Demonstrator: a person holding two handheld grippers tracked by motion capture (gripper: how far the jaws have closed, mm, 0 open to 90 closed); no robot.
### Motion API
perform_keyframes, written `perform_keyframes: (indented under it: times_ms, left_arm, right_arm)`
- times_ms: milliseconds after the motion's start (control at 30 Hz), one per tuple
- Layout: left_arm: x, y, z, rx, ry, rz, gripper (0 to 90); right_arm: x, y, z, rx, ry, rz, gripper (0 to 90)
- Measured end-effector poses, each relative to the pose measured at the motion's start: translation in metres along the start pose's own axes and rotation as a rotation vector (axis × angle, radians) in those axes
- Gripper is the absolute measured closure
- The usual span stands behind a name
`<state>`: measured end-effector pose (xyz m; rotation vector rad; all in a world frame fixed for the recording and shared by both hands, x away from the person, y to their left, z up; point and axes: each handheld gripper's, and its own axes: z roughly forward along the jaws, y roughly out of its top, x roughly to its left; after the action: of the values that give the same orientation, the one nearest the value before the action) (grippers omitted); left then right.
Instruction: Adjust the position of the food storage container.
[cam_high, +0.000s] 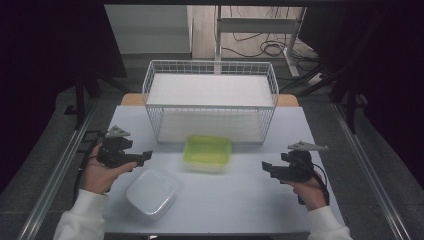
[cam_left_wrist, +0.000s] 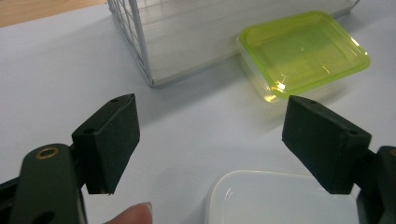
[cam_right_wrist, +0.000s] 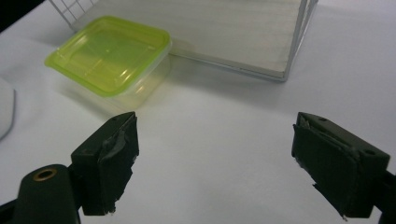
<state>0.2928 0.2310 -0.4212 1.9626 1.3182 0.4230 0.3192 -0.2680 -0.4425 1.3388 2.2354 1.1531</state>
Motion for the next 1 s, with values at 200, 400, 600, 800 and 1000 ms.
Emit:
perform_keyframes:
  times_ms: [200, 400, 600, 800, 1000]
  left_arm:
    - [0.0, -0.005, -0.004, 0.0, -0.003, -0.016, 19.1]
    - [0.001, -0.01, -0.005, 0.012, -0.026, -0.037, 19.0]
    - [0.0, -0.011, -0.001, 0.023, -0.031, -0.035, 20.6]
    - [-0.005, -0.011, 0.006, 0.043, -0.038, -0.028, 24.6]
    - [-0.006, -0.008, 0.008, 0.048, -0.045, -0.059, 29.9]
  right_arm:
    - [-0.001, -0.001, 0.006, 0.028, -0.007, -0.023, 17.7]
    - [0.006, 0.002, 0.011, 0.044, 0.0, -0.05, 20.6]
    - [0.005, 0.001, 0.015, 0.058, -0.002, -0.051, 20.8]
    - [-0.001, -0.001, 0.017, 0.072, -0.03, -0.036, 20.8]
    - [-0.002, -0.001, 0.016, 0.069, -0.033, -0.03, 20.8]
